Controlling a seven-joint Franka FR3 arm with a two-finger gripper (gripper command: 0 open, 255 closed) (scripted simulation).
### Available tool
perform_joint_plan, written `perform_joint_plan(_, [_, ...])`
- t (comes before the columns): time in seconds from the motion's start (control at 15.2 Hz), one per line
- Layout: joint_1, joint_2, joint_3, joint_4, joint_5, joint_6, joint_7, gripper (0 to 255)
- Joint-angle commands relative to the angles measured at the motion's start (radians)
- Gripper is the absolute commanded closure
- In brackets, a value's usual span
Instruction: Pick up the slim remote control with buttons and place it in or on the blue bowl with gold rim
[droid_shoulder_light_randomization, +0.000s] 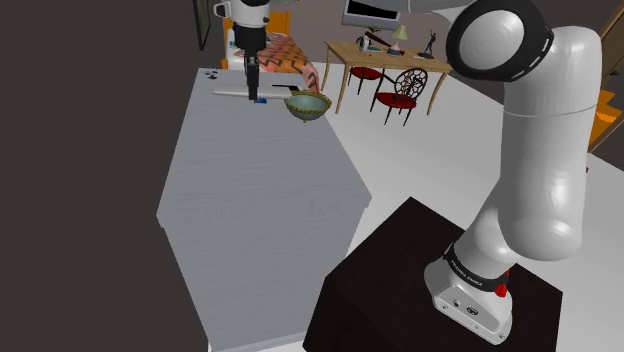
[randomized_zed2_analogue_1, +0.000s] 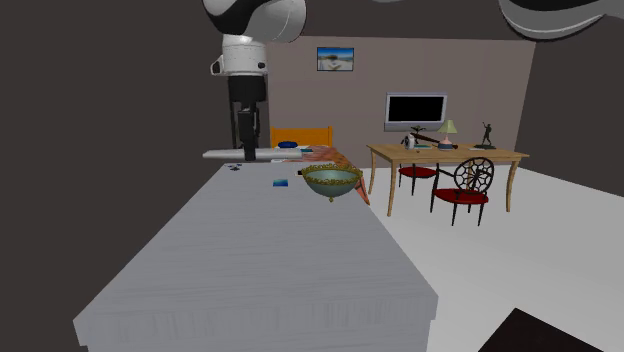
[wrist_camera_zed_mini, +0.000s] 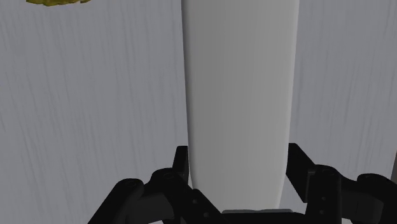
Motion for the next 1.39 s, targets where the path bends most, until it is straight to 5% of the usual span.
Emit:
perform_joint_plan(0.0, [-0.031, -0.021, -0.01, -0.035, 0.005, 0.014, -0.04, 255])
perform_joint_plan(0.59, [-0.166, -0.045, -0.06, -0.068, 0.027, 0.027, -0.224, 255])
perform_joint_plan(1.12, [-0.29, 0.009, -0.104, 0.017, 0.049, -0.003, -0.389, 255])
perform_joint_plan(1.32, [-0.289, 0.005, -0.103, -0.031, 0.048, 0.04, -0.389, 255])
